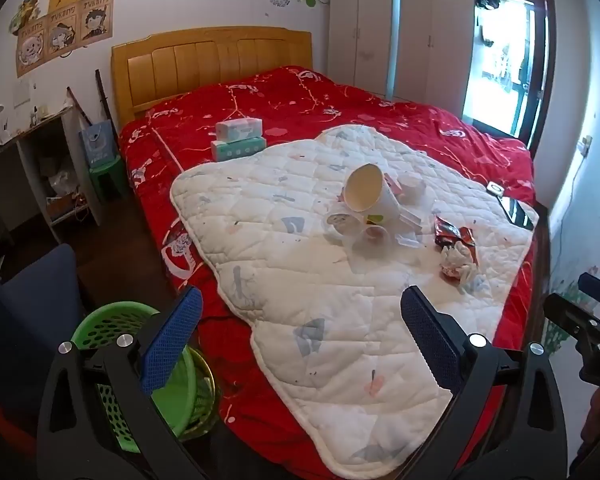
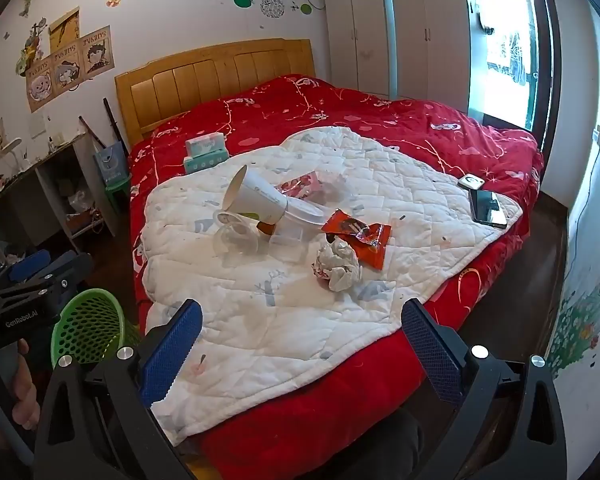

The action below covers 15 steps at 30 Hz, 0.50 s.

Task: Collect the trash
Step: 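Move both tools toward the trash on the white quilted pad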

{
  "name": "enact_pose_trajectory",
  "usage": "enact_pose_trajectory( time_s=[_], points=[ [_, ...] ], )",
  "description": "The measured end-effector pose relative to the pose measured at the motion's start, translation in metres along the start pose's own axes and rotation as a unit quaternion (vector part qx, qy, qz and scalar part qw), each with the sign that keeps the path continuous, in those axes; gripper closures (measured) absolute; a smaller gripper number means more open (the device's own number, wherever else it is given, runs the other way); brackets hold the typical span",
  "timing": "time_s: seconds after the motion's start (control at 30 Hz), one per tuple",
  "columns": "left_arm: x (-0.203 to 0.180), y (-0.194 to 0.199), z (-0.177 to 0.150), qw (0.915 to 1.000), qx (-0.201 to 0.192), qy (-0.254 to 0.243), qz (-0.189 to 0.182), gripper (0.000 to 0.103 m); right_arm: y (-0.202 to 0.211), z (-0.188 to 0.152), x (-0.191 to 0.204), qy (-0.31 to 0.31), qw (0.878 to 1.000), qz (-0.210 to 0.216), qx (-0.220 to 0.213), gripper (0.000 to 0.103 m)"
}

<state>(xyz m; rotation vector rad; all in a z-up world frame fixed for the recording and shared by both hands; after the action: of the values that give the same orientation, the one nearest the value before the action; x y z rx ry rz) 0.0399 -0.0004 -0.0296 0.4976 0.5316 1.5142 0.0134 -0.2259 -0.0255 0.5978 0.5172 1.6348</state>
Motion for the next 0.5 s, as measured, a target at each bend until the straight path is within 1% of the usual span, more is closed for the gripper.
enact_pose_trajectory(
  time_s=[0.03, 0.1, 0.17, 0.5],
  points=[
    [0.0004, -0.0011, -0.0004, 0.9999, 0.008, 0.005, -0.007, 0.005, -0.0001, 0.0, 0.0001, -0.001, 1.0, 0.0, 0.001, 0.006],
    [0.0002, -0.002, 0.0004, 0.9999, 0.007, 0.004, -0.008, 0.005, 0.0003, 0.0005, 0.0005, 0.0, 1.0, 0.0, -0.002, 0.006],
    [0.0089, -0.0005, 0.0011, 0.9999, 0.006, 0.008, -0.007, 0.005, 0.0004, 0.0007, 0.0005, -0.001, 1.0, 0.0, -0.002, 0.006],
    [0.0048, 0.0041, 0.0016, 0.9999, -0.007, 0.011, 0.006, 0.005, 0.0007, 0.0024, 0.0011, 0.0, 1.0, -0.001, -0.002, 0.006]
  ],
)
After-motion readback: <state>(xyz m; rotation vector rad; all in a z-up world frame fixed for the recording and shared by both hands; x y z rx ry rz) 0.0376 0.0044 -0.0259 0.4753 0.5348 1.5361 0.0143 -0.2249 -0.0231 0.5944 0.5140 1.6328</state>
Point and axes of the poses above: each gripper's, at about its wrist camera, not at the fingertips, and y roughly against the way its jaws point, x to its left, z to its top, the point moved 5 cm from there along -y, roughly the way its jaws point, and after that the axes turned 1 degree about x, right-handed, at the moved point
